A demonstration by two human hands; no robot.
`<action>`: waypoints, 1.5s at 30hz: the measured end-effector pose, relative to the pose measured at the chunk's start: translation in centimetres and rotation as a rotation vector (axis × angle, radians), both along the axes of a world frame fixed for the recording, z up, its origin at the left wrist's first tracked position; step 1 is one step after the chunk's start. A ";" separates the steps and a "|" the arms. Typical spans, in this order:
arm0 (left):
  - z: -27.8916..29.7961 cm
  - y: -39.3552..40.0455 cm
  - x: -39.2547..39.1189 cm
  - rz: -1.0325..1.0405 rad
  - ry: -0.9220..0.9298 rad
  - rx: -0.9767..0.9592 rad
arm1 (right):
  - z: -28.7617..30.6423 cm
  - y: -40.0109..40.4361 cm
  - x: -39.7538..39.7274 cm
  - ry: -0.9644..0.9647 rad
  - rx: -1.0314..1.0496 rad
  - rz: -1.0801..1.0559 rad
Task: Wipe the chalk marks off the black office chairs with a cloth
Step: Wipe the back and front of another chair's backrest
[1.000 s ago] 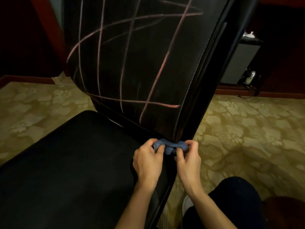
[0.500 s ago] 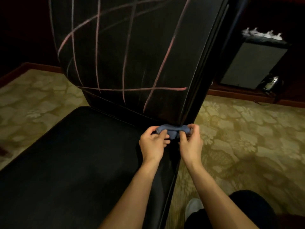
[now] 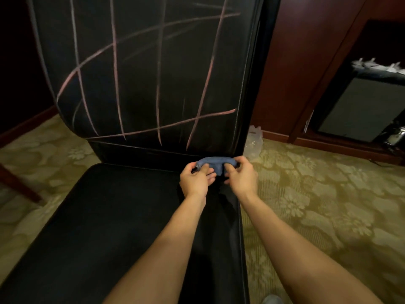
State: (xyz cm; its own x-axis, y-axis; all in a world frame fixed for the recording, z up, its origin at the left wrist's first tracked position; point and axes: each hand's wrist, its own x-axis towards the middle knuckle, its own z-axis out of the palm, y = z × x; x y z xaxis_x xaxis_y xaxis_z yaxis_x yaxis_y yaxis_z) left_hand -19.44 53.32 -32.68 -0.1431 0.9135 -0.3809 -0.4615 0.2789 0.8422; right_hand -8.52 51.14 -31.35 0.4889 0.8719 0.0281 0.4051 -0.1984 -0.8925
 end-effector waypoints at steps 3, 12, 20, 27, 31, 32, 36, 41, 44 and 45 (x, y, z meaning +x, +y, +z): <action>-0.2 0.6 -1.7 0.047 -0.048 -0.024 | 0.2 0.9 -1.8 0.247 0.043 0.065; 0.6 5.0 -0.9 0.167 -0.211 -0.066 | 0.6 6.0 -3.8 0.879 0.034 -0.037; 1.8 6.6 -2.3 0.276 -0.245 -0.098 | 0.6 9.4 -4.4 0.679 -0.076 0.025; 0.4 8.3 -5.0 0.336 -0.204 -0.029 | -0.8 11.6 -7.0 0.773 0.046 0.093; 0.4 8.4 -9.2 0.338 -0.275 -0.074 | -1.1 12.1 -11.3 0.773 0.042 0.096; 0.1 8.3 -10.6 0.361 -0.306 -0.092 | -1.1 12.1 -12.7 0.760 0.027 0.113; -0.3 7.1 -16.4 0.478 -0.391 -0.112 | -0.8 10.9 -19.0 0.758 -0.038 0.145; -0.7 5.7 -21.3 0.585 -0.334 -0.046 | -1.2 10.4 -24.5 0.778 -0.080 0.203; -1.0 4.1 -24.3 0.704 -0.300 -0.071 | -2.1 9.6 -27.8 0.770 -0.135 0.257; -0.9 3.5 -25.0 0.726 -0.290 -0.067 | -2.4 9.4 -28.8 0.773 -0.139 0.271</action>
State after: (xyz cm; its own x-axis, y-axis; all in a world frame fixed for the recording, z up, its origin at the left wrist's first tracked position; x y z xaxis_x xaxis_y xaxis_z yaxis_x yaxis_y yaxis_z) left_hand -44.48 56.84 -33.56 -0.5821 0.6028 -0.5457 -0.7468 -0.1309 0.6520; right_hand -37.33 60.50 -33.79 0.0981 0.9329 -0.3464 -0.2629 -0.3114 -0.9132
